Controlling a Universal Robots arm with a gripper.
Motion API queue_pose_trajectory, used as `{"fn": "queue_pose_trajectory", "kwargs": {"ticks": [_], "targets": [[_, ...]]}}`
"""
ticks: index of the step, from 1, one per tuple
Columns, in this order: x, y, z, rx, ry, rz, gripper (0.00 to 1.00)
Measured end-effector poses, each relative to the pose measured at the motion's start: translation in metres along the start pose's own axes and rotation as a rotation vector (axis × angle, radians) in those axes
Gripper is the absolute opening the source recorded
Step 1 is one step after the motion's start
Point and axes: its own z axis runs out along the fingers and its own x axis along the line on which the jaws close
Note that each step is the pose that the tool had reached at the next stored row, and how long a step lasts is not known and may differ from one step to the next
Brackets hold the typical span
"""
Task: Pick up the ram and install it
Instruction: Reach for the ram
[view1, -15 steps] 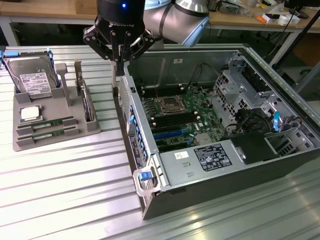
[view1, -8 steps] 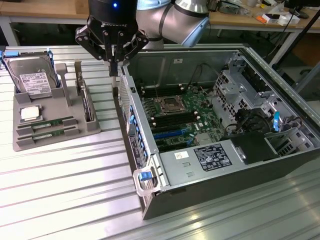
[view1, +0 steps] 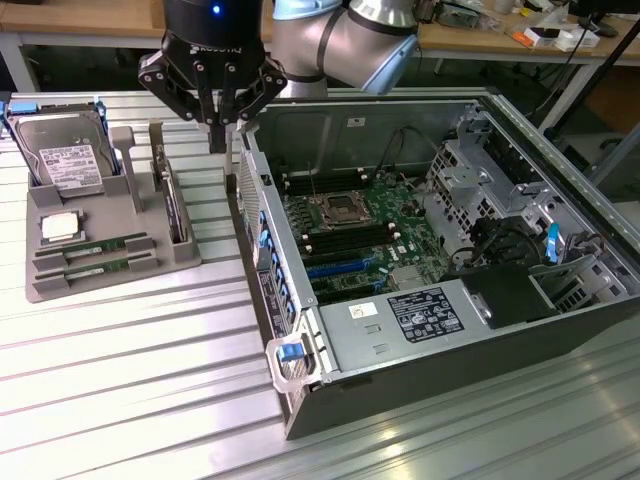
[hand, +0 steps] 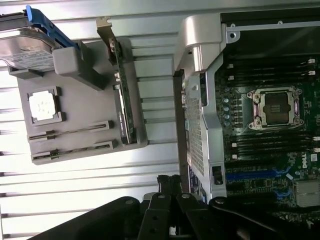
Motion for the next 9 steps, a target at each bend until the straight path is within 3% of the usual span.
{"fn": "queue_pose_trajectory", "kwargs": {"ticks": [9], "targets": [[0.013,-0.001,-0.0003,0.0,0.0,0.0,0.1]]}}
